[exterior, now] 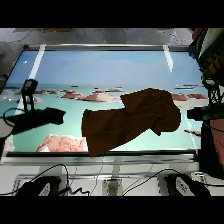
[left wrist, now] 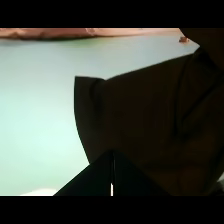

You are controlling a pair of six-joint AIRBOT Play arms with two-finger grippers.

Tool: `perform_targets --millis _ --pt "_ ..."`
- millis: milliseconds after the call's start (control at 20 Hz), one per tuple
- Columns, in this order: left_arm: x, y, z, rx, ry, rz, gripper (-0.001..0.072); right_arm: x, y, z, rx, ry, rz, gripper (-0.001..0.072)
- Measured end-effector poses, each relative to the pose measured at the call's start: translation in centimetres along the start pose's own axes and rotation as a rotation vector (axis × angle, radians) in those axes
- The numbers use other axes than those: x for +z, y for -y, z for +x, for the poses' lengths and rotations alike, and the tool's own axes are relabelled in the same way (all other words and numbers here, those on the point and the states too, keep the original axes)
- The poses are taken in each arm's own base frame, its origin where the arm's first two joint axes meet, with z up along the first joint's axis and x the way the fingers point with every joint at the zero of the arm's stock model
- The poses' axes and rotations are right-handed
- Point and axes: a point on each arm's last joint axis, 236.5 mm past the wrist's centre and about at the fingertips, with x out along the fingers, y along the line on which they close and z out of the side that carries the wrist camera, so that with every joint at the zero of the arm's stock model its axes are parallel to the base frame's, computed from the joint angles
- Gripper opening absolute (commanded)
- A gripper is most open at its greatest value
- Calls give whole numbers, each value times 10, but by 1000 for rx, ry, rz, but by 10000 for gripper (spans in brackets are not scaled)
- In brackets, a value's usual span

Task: Fold the clothes and pants, and hang the long-sleeved shirts on hangers.

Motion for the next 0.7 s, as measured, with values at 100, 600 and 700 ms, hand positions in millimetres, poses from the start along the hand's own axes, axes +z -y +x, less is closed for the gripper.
perform_targets --millis 100,600,700 --pt "-27 4 5 -23 -36 -31 209 -7 18 8 -6 5 44 14" --pt "-60 27 15 -134 -75 -139 499 -26 53 83 211 -15 272 412" --pt "-61 28 15 -142 -76 -147 499 -27 45 97 321 -12 344 445"
